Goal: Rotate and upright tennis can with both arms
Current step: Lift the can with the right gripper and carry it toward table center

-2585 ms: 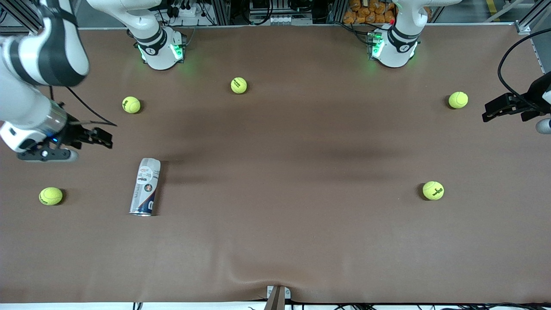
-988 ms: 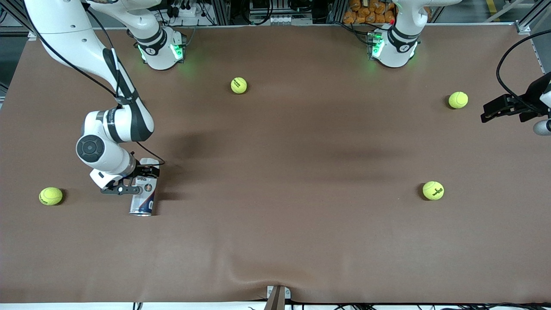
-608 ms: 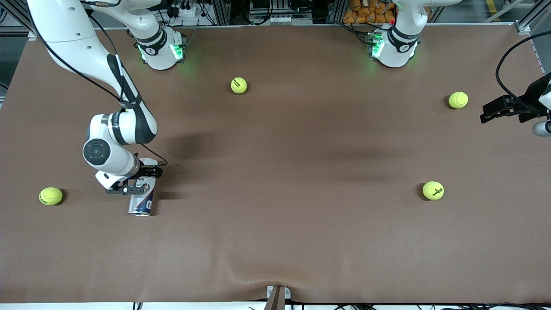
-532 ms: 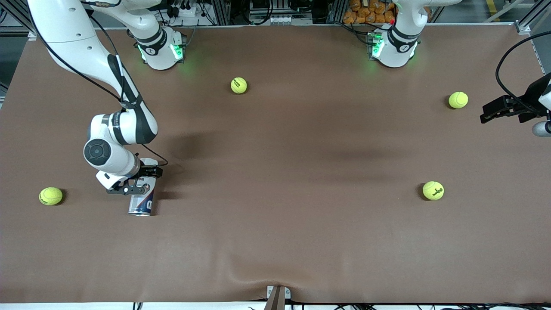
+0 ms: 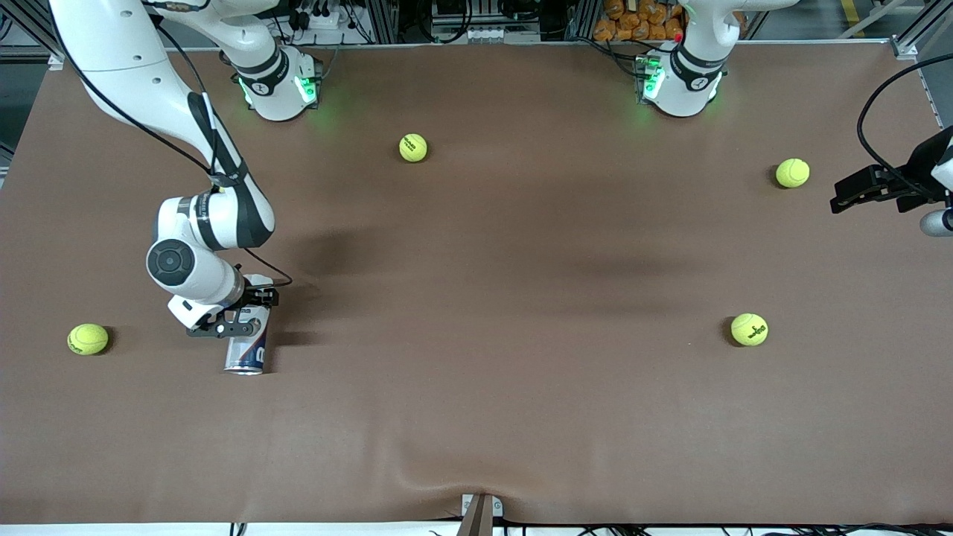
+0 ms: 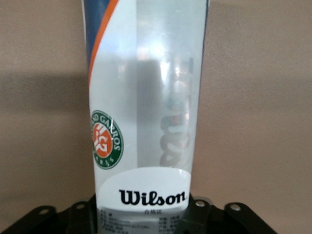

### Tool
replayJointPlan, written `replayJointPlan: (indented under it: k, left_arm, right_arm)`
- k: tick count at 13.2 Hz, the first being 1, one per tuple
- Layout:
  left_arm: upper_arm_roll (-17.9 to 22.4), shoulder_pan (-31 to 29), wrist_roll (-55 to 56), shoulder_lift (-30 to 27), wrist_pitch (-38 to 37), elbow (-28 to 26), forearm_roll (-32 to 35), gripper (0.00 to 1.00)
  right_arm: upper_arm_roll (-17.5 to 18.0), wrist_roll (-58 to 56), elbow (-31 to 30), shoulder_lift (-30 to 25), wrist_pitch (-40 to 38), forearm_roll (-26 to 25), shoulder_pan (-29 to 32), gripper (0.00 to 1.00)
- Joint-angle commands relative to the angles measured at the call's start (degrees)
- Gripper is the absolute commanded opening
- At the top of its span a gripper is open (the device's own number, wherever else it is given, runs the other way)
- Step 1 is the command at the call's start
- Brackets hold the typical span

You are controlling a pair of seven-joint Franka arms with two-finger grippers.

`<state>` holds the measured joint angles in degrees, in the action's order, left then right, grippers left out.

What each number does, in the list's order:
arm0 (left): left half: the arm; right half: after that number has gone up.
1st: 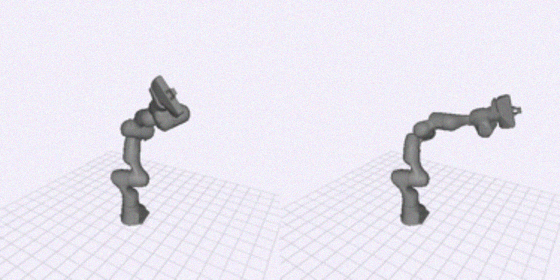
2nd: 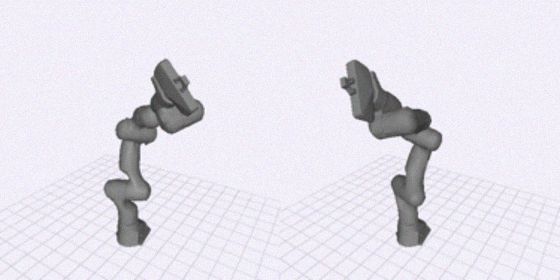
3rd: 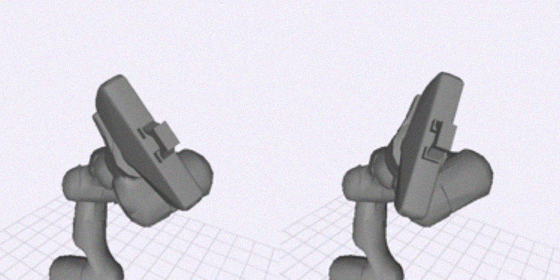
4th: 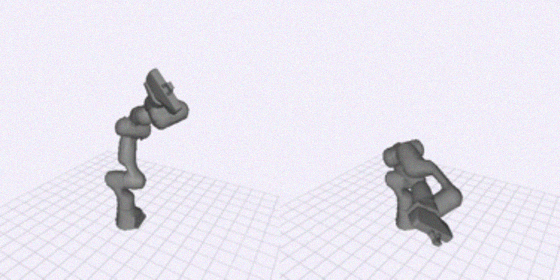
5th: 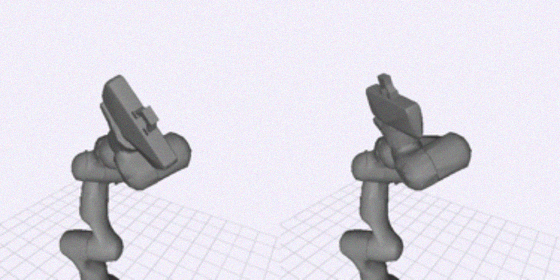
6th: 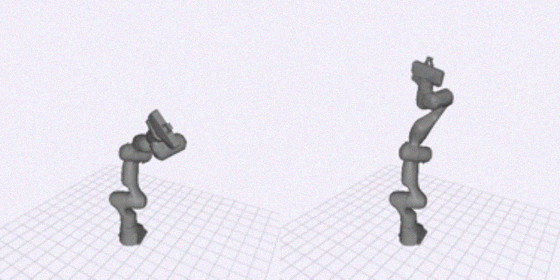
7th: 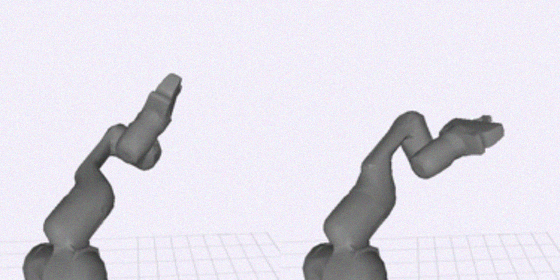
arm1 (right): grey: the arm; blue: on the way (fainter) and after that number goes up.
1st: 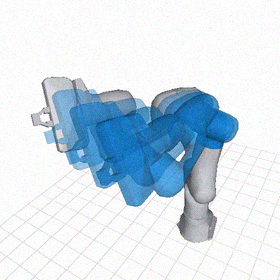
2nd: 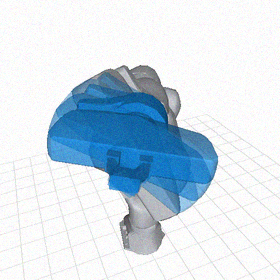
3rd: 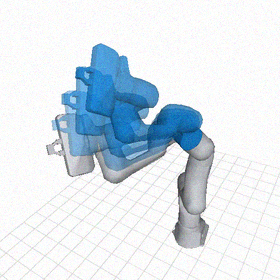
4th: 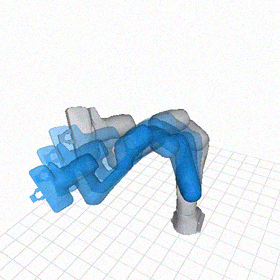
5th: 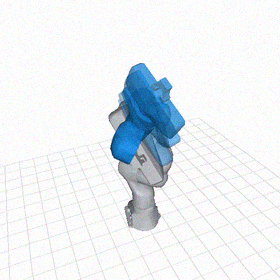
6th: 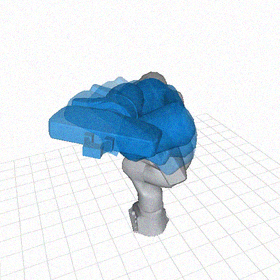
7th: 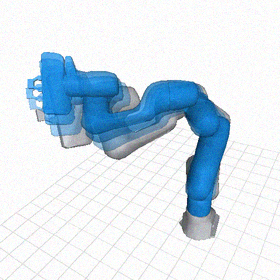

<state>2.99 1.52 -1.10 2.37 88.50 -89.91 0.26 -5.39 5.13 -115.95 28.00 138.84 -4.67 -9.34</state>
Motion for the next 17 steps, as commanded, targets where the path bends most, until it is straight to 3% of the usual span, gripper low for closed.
replayJointPlan:
  k: [1,4,7,13,17]
  left_arm:
    - [-0.3,-0.4,-1.1,0.2,-0.7,0.7,0.4,1.00]
    - [-0.3,-0.4,-1.2,0.2,-0.7,0.7,0.4,1.00]
    - [-0.3,-0.4,-1.2,0.2,-0.7,0.6,0.4,1.00]
    - [-0.2,-0.5,-1.2,0.2,-0.7,0.6,0.3,1.00]
    - [-0.2,-0.6,-1.2,0.3,-0.6,0.6,-0.2,1.00]
  right_arm:
    - [0.1,-2.0,0.5,0.0,0.3,-0.7,-0.2,0.28]
    - [0.2,-5.1,1.5,-1.4,0.3,-0.7,-0.5,0.32]
    - [0.2,-8.6,4.8,-1.0,0.3,-0.7,-4.9,0.32]
    - [0.1,-12.8,12.1,1.7,0.5,-1.4,-21.1,0.32]
    - [0.2,-19.4,15.5,4.3,1.1,-7.4,-28.9,0.33]
